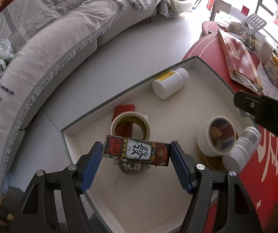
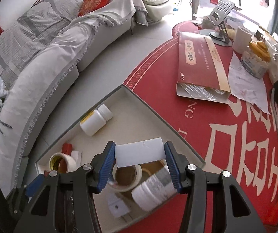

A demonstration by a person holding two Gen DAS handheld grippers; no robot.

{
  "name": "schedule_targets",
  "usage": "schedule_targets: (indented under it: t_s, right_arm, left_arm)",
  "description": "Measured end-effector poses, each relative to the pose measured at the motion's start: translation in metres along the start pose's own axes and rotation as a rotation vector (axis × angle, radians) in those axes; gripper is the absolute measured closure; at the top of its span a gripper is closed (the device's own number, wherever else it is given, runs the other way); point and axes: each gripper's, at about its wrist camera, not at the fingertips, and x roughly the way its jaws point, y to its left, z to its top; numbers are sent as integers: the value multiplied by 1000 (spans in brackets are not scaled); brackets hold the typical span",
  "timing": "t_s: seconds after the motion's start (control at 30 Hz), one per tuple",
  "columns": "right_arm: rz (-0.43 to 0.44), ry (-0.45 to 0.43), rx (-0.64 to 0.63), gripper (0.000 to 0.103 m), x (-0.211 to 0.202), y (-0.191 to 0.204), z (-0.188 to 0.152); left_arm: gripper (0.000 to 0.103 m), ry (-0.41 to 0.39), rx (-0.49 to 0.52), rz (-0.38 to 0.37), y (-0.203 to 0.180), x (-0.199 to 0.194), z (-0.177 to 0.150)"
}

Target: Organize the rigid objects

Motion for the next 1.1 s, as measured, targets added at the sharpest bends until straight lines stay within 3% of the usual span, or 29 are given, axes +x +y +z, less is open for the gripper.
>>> schedule_targets:
  t_s: [0.27, 0.33, 0.37, 0.4, 0.53, 0.57, 0.6, 0.63, 0.8, 0.93, 1.1]
  right_arm:
    - [4, 52, -29, 50, 24, 5, 4]
    - [7, 59, -30, 42, 25, 4, 3]
    - [8, 60, -28, 29, 23, 4, 3]
    - [11, 56, -26, 25, 22, 3, 3]
    - [14, 49, -35, 24, 13, -1, 1]
    - [17, 58, -32, 19, 12, -2, 0]
    - [19, 70, -26, 5, 12, -4, -1]
    - [20, 75, -15, 1, 10, -6, -2]
    - [29, 75, 0, 1, -7, -13, -11]
    - [50, 95, 5, 1, -19, -14, -18]
    - [34, 112, -15, 1, -30, -8, -19]
  left_arm:
    - [25, -20, 46, 8, -12, 4, 3]
    - [23, -24, 60, 3, -14, 3, 3]
    - [21, -26, 64, 0, -15, 3, 3]
    - [20, -25, 64, 0, -15, 2, 2]
    - [0, -19, 76, 2, -12, 0, -1]
    - [0, -20, 80, 9, -12, -1, -2]
    - [0, -21, 84, 10, -11, -2, -3]
    - [0, -22, 82, 2, -9, -4, -4]
    - [0, -44, 46, -29, 3, -20, -9]
    - [0, -5, -13, -146, 17, -30, -9]
    - [0, 46, -81, -83, 25, -38, -2]
